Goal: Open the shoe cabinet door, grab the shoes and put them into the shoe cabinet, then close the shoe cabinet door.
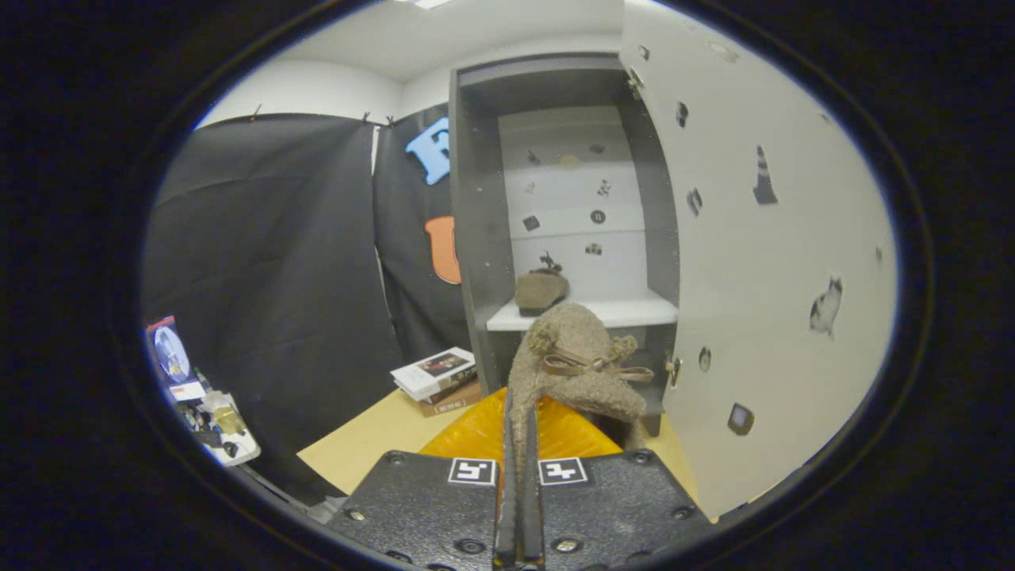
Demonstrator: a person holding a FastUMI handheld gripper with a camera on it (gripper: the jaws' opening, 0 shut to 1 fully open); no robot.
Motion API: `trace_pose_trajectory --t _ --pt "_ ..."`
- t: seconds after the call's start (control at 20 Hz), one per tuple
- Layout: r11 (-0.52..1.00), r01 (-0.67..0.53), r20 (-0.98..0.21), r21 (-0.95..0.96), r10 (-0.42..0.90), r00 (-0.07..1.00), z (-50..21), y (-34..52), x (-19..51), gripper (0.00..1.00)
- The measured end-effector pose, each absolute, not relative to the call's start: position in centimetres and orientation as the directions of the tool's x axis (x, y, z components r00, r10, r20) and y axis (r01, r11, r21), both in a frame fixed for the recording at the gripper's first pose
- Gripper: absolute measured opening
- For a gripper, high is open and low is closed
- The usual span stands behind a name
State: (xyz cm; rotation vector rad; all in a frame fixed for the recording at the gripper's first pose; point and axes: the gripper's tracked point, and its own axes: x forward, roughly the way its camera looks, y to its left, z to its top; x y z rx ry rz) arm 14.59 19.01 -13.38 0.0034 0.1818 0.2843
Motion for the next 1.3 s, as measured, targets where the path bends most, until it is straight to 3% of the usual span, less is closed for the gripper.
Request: trace_pose_trajectory --t 0.2,0.45,0.75,1.0,1.3 --pt "0.966 -0.256 -0.104 -0.040 0.251 0.962 -7.0 19.3 15.3 0.06" --pt "0.964 -0.264 -0.095 -0.036 0.259 0.961 -0.2 20.0 16.6 0.07" --pt "0.988 -0.145 -0.055 -0.063 0.141 0.988 5.9 17.8 22.6 0.07" --pt "0.997 -0.037 -0.074 -0.064 0.032 0.997 7.4 16.1 30.4 0.07" --pt "0.987 0.012 -0.076 -0.163 -0.025 0.997 6.0 16.1 38.8 0.07"
